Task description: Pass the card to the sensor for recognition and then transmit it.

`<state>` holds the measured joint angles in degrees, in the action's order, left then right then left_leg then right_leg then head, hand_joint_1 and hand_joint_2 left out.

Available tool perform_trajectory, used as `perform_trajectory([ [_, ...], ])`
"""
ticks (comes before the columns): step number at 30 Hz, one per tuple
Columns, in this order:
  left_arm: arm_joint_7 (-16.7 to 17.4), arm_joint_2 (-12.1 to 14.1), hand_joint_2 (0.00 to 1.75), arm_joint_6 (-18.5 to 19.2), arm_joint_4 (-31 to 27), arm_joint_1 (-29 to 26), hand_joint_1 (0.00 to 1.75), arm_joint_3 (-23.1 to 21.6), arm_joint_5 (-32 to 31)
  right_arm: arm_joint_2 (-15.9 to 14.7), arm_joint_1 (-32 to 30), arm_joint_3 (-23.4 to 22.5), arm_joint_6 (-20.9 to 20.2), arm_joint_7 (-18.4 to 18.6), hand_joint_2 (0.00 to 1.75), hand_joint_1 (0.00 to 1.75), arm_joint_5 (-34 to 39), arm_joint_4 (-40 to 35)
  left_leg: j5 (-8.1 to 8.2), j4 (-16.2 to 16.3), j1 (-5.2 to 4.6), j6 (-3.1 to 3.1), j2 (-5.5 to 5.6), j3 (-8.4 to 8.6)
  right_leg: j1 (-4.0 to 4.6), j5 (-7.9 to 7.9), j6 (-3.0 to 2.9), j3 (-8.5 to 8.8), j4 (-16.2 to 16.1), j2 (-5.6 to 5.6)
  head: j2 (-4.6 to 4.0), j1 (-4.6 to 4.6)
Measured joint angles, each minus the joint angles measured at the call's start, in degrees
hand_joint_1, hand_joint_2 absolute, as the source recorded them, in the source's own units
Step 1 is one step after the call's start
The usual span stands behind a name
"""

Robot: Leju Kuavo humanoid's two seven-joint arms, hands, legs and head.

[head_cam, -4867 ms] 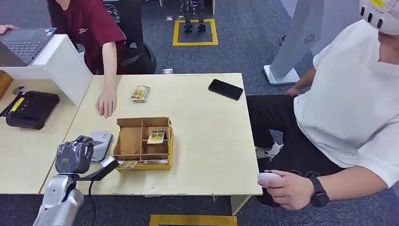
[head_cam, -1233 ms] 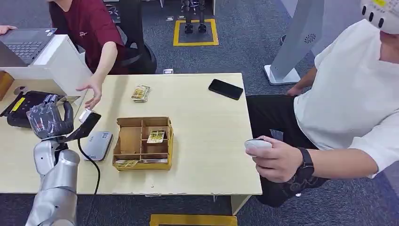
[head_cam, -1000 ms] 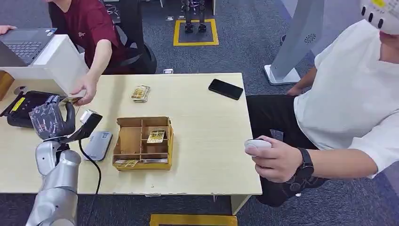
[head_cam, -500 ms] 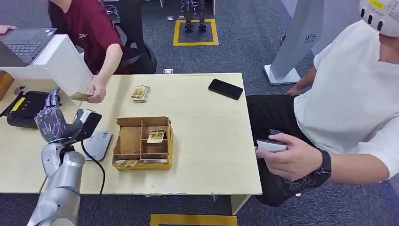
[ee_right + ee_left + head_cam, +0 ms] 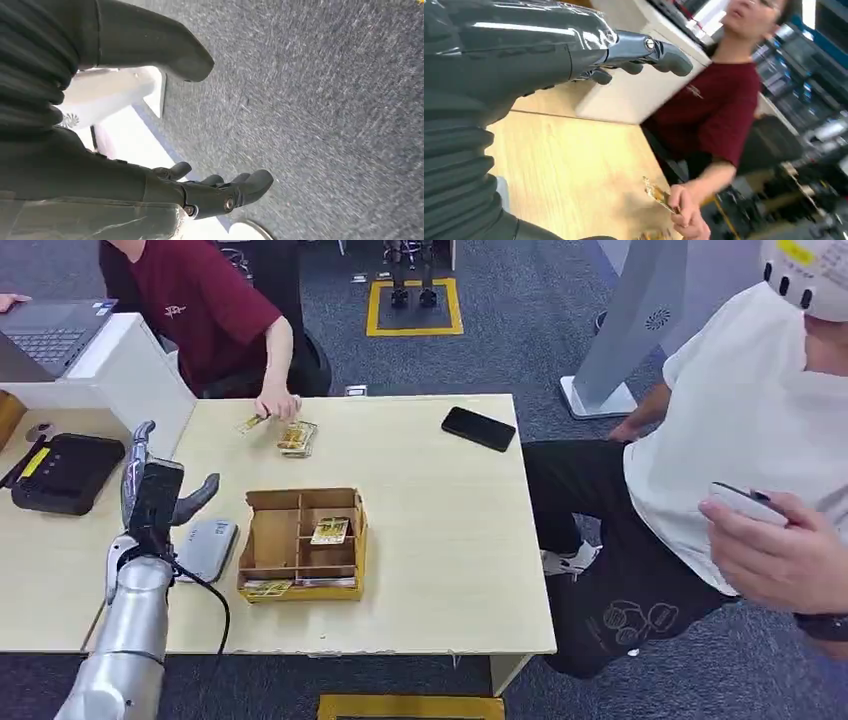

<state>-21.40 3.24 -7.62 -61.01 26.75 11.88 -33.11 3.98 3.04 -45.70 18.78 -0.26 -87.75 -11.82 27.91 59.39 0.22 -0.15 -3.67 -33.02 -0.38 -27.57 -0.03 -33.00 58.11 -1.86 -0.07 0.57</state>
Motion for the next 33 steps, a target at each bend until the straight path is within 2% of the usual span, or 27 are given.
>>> perform_trajectory([
  [5,0.0,2.7,1.75,1.9,-8.2,-4.8,0.00,-3.2,2.0,0.0,-0.3,-0.9,0.0,0.0,1.75,0.00,0.1,0.0,0.00,0.0,0.00,-0.02,0.02,-0.08,0.00,-0.01,-0.01,-0.11,0.0,-0.04,0.00,0.00],
  [7,-0.3,3.8,1.75,4.8,-10.2,-6.3,0.00,-4.1,4.5,0.0,-0.2,-1.1,0.0,0.2,1.75,0.00,0.3,0.0,0.00,0.0,0.01,-0.03,-0.01,-0.09,0.01,0.00,-0.01,-0.10,0.0,0.01,0.00,-0.02],
  [11,-2.4,6.4,1.75,10.2,-17.8,-11.6,0.00,-5.5,10.3,0.0,-0.6,-1.8,0.1,0.3,1.75,0.00,1.1,0.0,0.00,0.0,0.01,-0.03,-0.19,-0.08,0.00,0.00,-0.02,-0.14,0.0,0.19,0.00,0.00],
  [13,-4.2,7.7,1.75,11.8,-22.6,-15.7,0.00,-6.5,9.7,0.0,-0.7,-2.5,0.5,-0.3,1.75,0.00,1.7,0.0,0.05,0.0,0.00,-0.02,-0.19,-0.10,0.00,-0.01,-0.02,-0.15,0.0,0.18,0.00,0.02],
  [15,-6.8,8.9,1.75,9.7,-28.1,-20.9,0.00,-8.2,4.0,0.0,-0.7,-2.9,0.9,-0.5,1.75,0.00,2.2,0.0,0.15,0.0,-0.01,0.01,-0.29,-0.09,0.00,-0.02,-0.01,-0.18,0.0,0.25,0.00,0.02],
  [17,-8.1,9.4,1.75,6.9,-32.8,-26.6,0.00,-10.5,-1.1,0.0,-0.8,-3.5,1.0,-0.3,1.75,0.00,2.3,0.0,0.21,0.0,-0.02,0.00,-0.28,-0.10,0.00,-0.11,0.08,-0.19,0.0,0.25,0.00,0.02],
  [21,-8.5,10.5,1.75,5.0,-38.2,-34.2,0.00,-13.7,-3.4,0.0,-0.9,-4.1,1.0,-0.2,1.75,0.00,2.4,0.0,0.25,0.0,-0.02,0.06,-0.26,-0.15,0.00,-0.13,0.10,-0.20,0.0,0.20,0.00,0.02],
  [28,-9.0,12.1,1.75,4.0,-43.5,-39.5,0.00,-15.0,-1.4,0.0,-0.9,-5.0,1.1,-0.1,1.75,0.00,2.5,0.0,0.25,0.0,-0.01,0.08,-0.24,-0.14,0.00,-0.11,0.10,-0.18,0.0,0.19,0.00,0.06],
  [33,-9.8,12.0,1.75,1.8,-45.3,-41.3,0.00,-15.7,-4.1,0.0,-0.9,-5.3,1.1,-0.4,1.75,0.00,2.6,0.0,0.25,0.0,-0.01,0.08,-0.22,-0.12,0.00,-0.11,0.10,-0.16,0.0,0.18,0.00,0.04],
])
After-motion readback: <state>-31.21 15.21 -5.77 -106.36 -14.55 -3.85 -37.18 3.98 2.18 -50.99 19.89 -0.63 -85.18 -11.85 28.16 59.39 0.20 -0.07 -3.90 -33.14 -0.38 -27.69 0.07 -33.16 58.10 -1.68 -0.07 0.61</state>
